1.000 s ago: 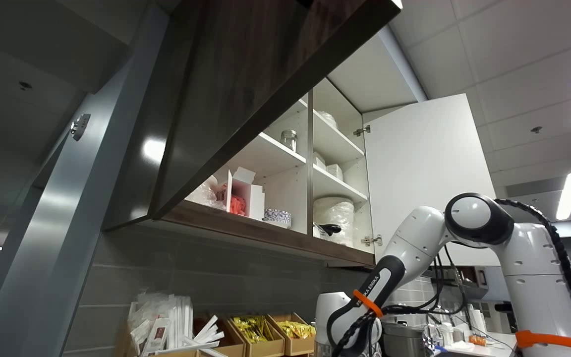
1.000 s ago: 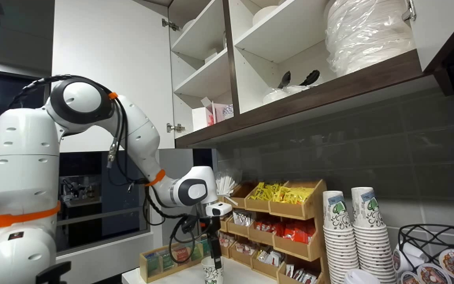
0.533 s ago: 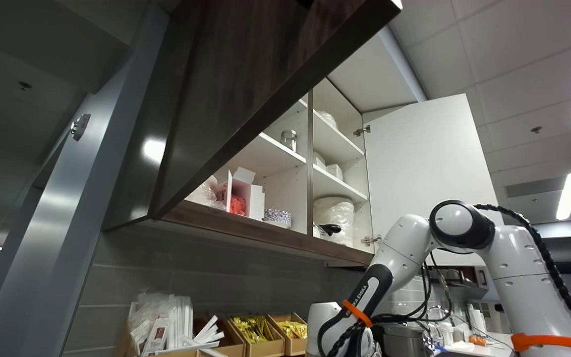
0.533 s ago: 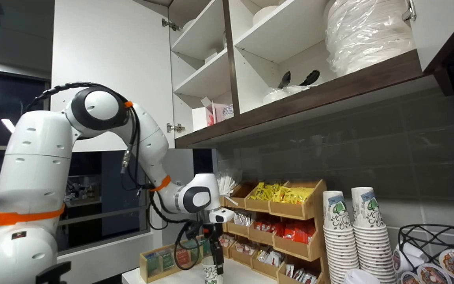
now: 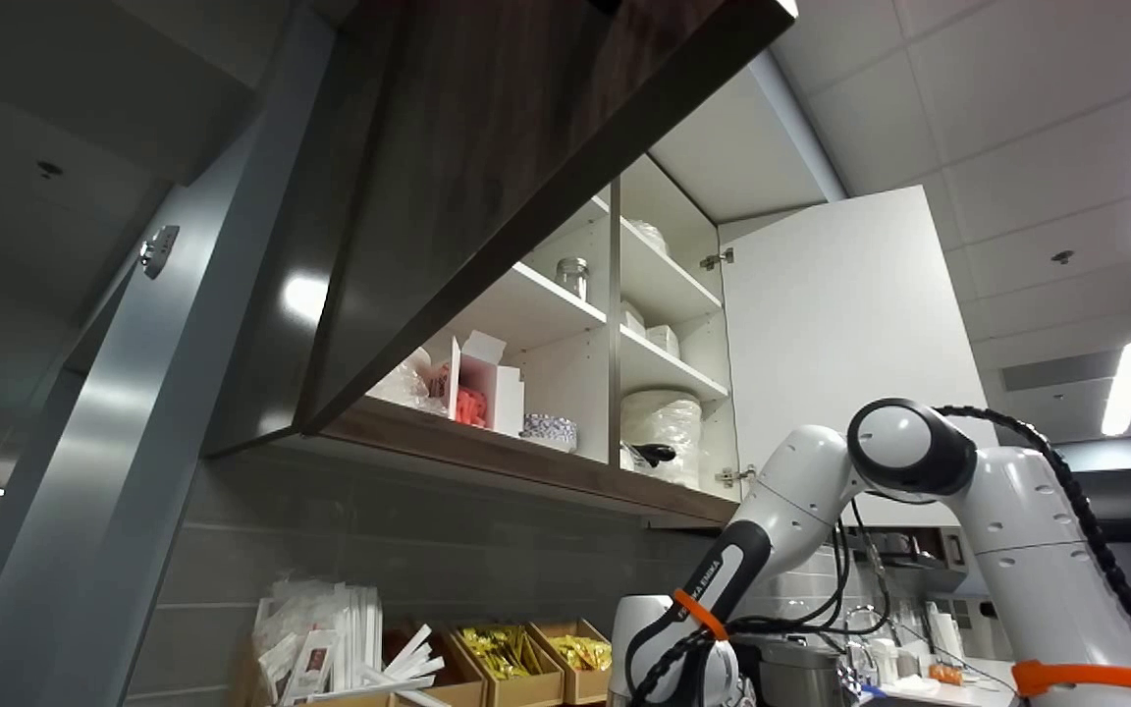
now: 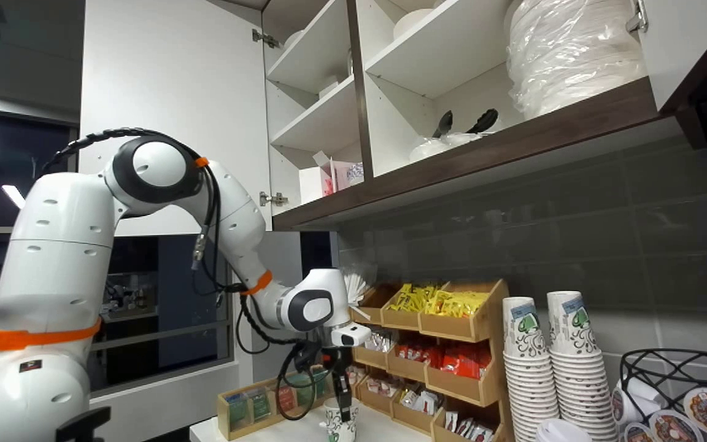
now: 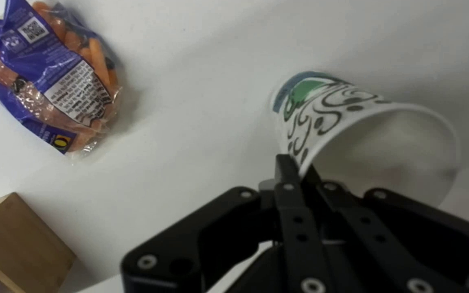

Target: Put the paper cup inside the bottom right shelf of the cabinet

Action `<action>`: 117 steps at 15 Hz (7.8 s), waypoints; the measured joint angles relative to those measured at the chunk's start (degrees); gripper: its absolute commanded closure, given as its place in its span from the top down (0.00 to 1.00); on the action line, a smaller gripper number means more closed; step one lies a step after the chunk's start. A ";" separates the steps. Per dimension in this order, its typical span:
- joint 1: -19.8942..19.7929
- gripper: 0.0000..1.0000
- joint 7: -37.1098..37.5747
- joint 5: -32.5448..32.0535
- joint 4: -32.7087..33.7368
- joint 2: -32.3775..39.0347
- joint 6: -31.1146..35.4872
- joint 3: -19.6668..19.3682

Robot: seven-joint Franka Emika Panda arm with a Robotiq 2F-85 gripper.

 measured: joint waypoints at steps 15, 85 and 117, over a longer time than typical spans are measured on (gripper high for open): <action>-3.98 0.01 -6.03 -4.74 -6.10 -35.81 -32.67 -0.35; -13.37 0.73 -4.22 12.92 88.47 -0.10 -56.05 -14.74; -19.53 1.00 5.52 21.49 109.00 13.12 -65.91 -10.72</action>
